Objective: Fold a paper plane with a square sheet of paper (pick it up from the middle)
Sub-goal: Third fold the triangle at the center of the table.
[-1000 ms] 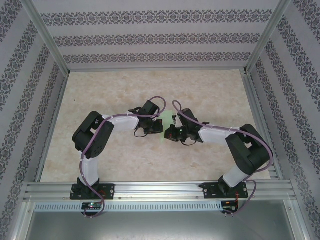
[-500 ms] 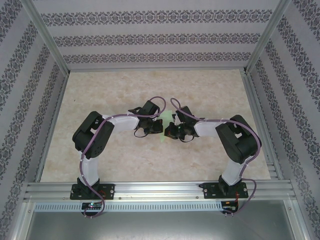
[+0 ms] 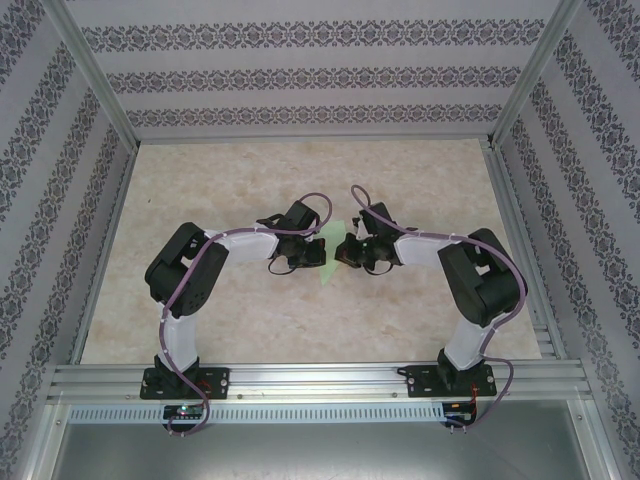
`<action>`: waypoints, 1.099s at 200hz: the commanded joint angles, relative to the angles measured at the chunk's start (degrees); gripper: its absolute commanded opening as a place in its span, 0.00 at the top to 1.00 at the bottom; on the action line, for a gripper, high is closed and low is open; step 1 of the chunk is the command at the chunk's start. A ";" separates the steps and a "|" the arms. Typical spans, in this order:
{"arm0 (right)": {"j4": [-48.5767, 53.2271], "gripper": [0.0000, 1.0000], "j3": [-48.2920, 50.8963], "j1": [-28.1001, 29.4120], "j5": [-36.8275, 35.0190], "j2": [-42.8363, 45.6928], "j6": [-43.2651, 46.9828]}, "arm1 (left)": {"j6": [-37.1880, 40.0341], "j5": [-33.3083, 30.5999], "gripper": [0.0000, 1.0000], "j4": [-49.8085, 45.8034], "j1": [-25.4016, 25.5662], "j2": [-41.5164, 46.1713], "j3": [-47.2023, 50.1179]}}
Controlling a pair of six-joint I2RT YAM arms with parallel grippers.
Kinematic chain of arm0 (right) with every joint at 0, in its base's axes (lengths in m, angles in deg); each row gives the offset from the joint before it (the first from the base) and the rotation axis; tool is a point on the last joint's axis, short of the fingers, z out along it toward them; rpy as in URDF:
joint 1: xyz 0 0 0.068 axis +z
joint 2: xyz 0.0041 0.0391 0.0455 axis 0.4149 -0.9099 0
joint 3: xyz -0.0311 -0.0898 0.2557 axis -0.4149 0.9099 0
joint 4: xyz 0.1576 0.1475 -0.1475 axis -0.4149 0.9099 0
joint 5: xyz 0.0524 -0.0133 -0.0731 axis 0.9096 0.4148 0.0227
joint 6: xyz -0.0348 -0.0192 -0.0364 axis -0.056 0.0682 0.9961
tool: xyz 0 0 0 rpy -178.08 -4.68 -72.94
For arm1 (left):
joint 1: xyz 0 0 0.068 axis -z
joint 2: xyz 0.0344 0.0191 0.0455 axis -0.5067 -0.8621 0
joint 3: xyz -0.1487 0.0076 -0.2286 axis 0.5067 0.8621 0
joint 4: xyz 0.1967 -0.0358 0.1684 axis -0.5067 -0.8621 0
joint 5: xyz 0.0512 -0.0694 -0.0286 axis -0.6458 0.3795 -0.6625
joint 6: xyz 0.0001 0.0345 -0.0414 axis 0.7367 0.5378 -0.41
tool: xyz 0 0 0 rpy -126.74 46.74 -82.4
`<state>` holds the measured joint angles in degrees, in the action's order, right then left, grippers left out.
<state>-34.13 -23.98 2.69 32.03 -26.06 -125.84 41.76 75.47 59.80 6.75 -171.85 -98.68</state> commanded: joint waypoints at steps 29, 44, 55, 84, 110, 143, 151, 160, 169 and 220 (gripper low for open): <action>1.52 1.00 -1.72 -1.20 -3.40 -3.67 0.40 | 1.15 -4.83 1.00 -8.20 0.17 -1.39 1.02; 1.73 1.00 -2.10 -1.78 -3.25 -3.33 0.43 | 1.25 -4.81 1.00 -8.37 0.17 -1.39 0.99; 1.05 1.00 -2.14 -2.02 -2.82 -2.31 0.44 | 1.43 -4.90 1.00 -8.51 0.16 -1.37 0.97; 0.39 1.00 -3.14 -2.74 -2.25 -0.48 0.38 | 1.50 -4.94 1.00 -8.56 0.16 -1.30 0.90; 1.22 1.00 -4.19 -3.61 -2.78 -2.40 0.79 | 1.59 -4.89 1.00 -8.56 0.17 -1.31 0.99; 0.47 1.00 -3.62 -4.17 -3.04 -4.67 0.75 | 1.71 -4.73 1.00 -8.65 0.16 -1.20 1.28; 0.59 1.00 -3.57 -4.26 -3.35 -5.11 0.72 | 1.74 -4.73 1.00 -8.69 0.16 -1.20 1.31; 0.65 1.00 -3.63 -4.38 -3.84 -5.59 0.80 | 1.81 -4.62 1.00 -8.78 0.16 -1.18 1.30; 0.68 1.00 -3.64 -4.59 -4.42 -5.92 0.88 | 1.88 -4.75 1.00 -8.90 0.16 -1.13 1.36; 1.95 1.00 -4.65 -5.83 -6.52 -5.29 1.91 | 2.51 -5.22 1.00 -9.43 0.16 -0.99 1.50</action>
<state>-33.52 -27.48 -1.75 30.28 -30.59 -125.77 42.66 74.97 58.97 6.75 -171.78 -98.89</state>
